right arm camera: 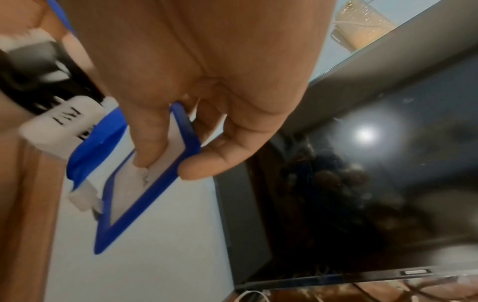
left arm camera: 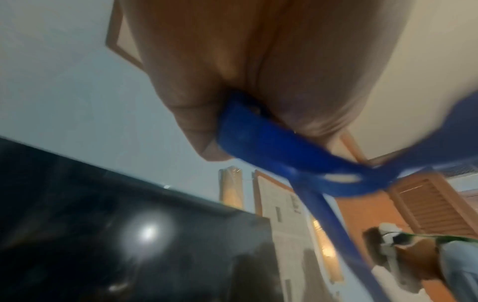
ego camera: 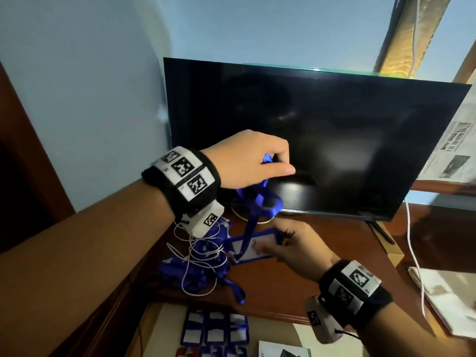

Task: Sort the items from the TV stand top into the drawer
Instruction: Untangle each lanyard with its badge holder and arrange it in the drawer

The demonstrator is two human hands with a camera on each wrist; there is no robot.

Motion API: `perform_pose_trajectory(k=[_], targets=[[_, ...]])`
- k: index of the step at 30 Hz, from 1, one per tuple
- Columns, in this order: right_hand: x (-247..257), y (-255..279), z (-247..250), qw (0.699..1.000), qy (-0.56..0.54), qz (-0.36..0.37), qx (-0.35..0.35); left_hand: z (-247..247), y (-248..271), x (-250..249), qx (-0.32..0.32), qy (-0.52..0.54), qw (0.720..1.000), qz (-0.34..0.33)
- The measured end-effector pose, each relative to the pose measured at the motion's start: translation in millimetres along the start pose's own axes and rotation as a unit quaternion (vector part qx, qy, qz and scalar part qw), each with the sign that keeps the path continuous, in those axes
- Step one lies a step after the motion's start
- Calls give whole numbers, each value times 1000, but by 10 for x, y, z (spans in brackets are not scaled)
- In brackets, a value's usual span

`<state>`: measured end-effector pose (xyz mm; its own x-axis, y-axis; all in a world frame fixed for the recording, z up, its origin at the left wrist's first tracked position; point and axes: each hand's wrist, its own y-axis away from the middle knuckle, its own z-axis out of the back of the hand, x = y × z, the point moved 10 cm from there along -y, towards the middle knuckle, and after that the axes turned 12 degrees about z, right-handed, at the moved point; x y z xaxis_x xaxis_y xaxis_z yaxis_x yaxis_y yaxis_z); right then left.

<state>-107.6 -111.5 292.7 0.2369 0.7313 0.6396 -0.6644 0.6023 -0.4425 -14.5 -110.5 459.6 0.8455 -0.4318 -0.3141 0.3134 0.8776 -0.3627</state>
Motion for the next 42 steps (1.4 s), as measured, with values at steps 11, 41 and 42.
perform_pose_trajectory(k=[11,41,42], targets=[[620,54,1070,957,-143,74,-241,-1135,189,1467,70,156,959,226],[386,95,902,950,-207,34,-230,-1137,208,898,130,225,948,184],[347,107,959,948,-198,24,-249,-1223,320,765,124,246,944,180]])
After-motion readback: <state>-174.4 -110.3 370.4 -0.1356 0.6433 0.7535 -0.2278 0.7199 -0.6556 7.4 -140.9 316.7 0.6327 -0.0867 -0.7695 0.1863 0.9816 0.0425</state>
